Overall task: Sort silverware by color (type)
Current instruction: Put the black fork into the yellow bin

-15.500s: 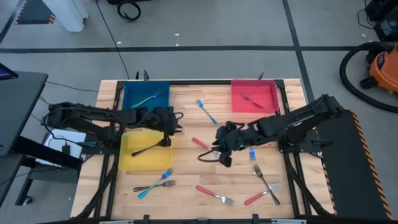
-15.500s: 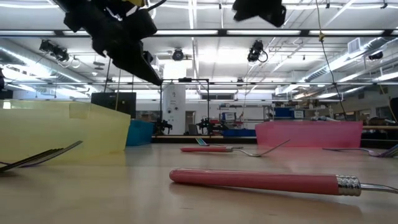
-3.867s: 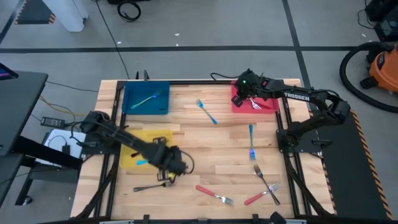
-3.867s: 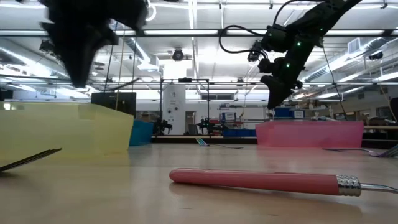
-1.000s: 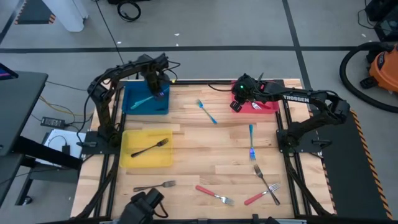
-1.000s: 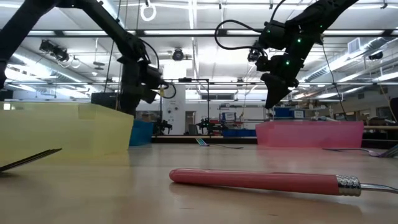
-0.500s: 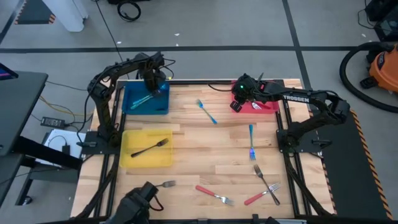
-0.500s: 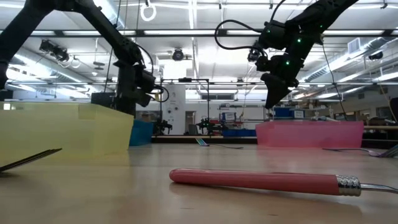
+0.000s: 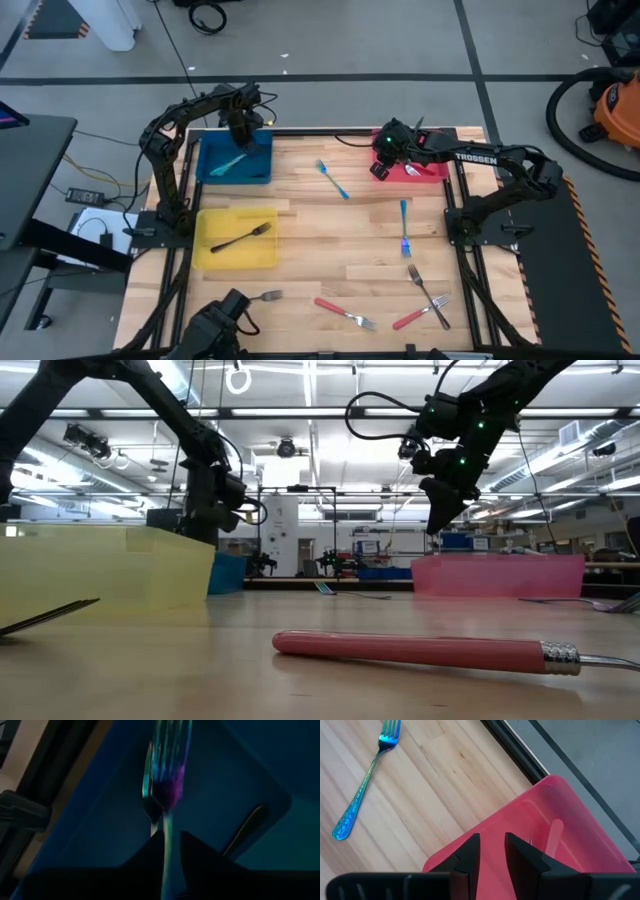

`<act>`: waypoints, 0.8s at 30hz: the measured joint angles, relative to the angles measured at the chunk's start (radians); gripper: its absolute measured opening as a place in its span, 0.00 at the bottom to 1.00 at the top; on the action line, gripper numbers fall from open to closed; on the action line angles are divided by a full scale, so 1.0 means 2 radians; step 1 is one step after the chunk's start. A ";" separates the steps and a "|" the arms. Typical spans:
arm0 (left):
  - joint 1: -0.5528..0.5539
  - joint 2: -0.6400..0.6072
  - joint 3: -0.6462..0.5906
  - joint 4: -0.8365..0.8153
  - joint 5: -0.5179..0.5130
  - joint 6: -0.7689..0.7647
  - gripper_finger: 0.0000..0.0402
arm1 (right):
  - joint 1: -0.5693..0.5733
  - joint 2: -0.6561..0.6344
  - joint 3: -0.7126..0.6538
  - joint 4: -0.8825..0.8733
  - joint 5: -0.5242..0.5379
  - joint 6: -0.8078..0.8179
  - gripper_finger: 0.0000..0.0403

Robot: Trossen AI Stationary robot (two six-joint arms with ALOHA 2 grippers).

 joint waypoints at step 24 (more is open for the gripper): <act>-0.064 -0.037 0.000 -0.011 0.049 -0.031 0.23 | 0.000 0.000 0.000 0.019 -0.074 0.025 0.24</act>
